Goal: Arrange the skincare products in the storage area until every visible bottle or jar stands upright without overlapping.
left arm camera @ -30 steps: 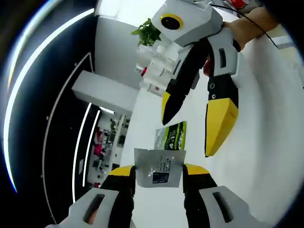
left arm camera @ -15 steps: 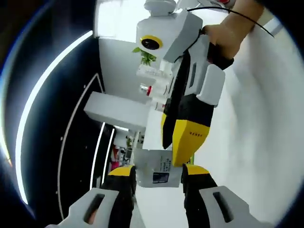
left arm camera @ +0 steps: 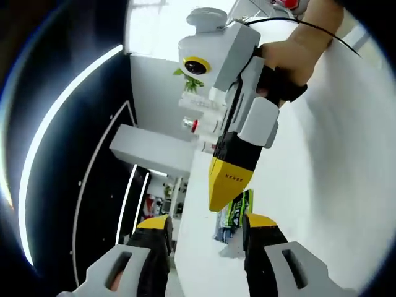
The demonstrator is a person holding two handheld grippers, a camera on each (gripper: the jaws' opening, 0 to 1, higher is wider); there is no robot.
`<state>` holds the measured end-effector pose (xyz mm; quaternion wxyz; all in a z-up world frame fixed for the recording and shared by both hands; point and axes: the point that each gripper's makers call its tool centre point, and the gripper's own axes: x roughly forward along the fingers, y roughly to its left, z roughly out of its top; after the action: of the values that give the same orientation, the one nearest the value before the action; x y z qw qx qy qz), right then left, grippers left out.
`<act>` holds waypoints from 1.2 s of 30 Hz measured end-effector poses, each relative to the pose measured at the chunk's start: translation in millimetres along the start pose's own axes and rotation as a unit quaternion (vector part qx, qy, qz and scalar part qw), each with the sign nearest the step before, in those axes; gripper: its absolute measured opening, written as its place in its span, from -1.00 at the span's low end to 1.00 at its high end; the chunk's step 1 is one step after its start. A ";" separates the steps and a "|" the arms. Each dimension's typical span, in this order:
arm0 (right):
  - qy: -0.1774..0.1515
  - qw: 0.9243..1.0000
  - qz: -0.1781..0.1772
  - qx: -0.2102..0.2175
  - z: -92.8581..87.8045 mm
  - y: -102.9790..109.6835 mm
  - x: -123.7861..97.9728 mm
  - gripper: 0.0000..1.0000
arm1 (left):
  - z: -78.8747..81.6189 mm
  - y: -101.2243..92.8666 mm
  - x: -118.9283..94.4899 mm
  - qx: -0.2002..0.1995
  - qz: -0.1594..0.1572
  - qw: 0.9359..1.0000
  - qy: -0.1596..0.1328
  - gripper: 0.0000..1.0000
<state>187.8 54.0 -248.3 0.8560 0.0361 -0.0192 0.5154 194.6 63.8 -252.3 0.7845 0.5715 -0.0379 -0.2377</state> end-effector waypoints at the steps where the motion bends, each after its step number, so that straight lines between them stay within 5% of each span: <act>1: 0.000 1.000 -0.001 0.002 0.2 -0.9 0.0 -1.00 | 0.6 0.8 -0.3 -0.007 0.001 1.000 -0.002 -0.02; 8: -0.002 1.000 -0.015 0.018 -0.5 -6.4 -2.0 -1.00 | -3.1 5.3 -4.0 -0.092 -0.001 0.996 -0.009 0.02; 12: 0.001 1.000 -0.023 0.018 -1.5 -9.4 -2.9 -1.00 | -17.0 4.5 -5.6 -0.167 -0.025 0.986 0.000 0.02; 13: 0.001 1.000 -0.027 0.017 -1.8 -10.9 -3.4 -1.00 | -34.4 1.4 -5.8 -0.242 -0.063 0.968 0.018 0.03; 14: 0.001 0.999 -0.027 0.017 -1.7 -11.1 -3.5 -1.00 | -36.5 -0.1 -5.8 -0.256 -0.070 0.964 0.022 0.03; 15: 0.001 0.999 -0.027 0.020 -2.0 -11.4 -3.5 -1.00 | -46.0 -5.9 -5.4 -0.313 -0.093 0.944 0.044 0.04; 16: 0.001 0.999 -0.026 0.020 -2.0 -11.4 -3.5 -1.00 | -47.7 -6.9 -5.0 -0.323 -0.097 0.940 0.047 0.04; 17: 0.001 0.999 -0.026 0.020 -2.4 -10.7 -3.7 -1.00 | -54.0 -11.8 -4.0 -0.349 -0.120 0.927 0.060 0.04; 20: 0.002 0.999 -0.027 0.020 -3.0 -10.0 -4.5 -1.00 | -63.0 -13.1 -0.7 -0.374 -0.124 0.916 0.080 0.04; 24: 0.002 0.999 -0.028 0.021 -3.2 -10.7 -4.8 -1.00 | -80.5 -31.5 7.9 -0.430 -0.179 0.870 0.160 0.05; 25: 0.002 0.999 -0.028 0.021 -3.1 -10.7 -4.9 -1.00 | -85.6 -34.6 14.3 -0.454 -0.192 0.851 0.180 0.05; 26: 0.002 0.999 -0.028 0.021 -3.0 -10.7 -5.0 -1.00 | -87.7 -36.9 14.8 -0.460 -0.199 0.844 0.192 0.05; 27: 0.001 0.999 -0.028 0.022 -2.6 -10.7 -5.2 -1.00 | -94.0 -43.0 15.7 -0.478 -0.219 0.818 0.232 0.05; 28: 0.000 0.999 -0.028 0.023 -1.7 -14.2 -5.3 -1.00 | -99.9 -45.3 18.0 -0.491 -0.226 0.799 0.262 0.04; 32: -0.003 0.999 -0.028 0.024 -0.1 -12.7 -6.8 -1.00 | -101.7 -47.8 27.2 -0.493 -0.242 0.787 0.281 -0.03; 33: -0.004 0.999 -0.028 0.025 0.4 -12.8 -7.2 -1.00 | -95.7 -53.5 25.0 -0.501 -0.252 0.775 0.291 -0.01; 36: -0.006 0.999 -0.027 0.027 0.5 -9.4 -7.4 -1.00 | -98.3 -58.9 29.4 -0.509 -0.265 0.759 0.308 0.05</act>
<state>192.7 43.1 -248.7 0.8681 0.0631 -0.0090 0.4922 233.7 124.1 -346.2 0.8345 0.1176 0.4859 -0.2316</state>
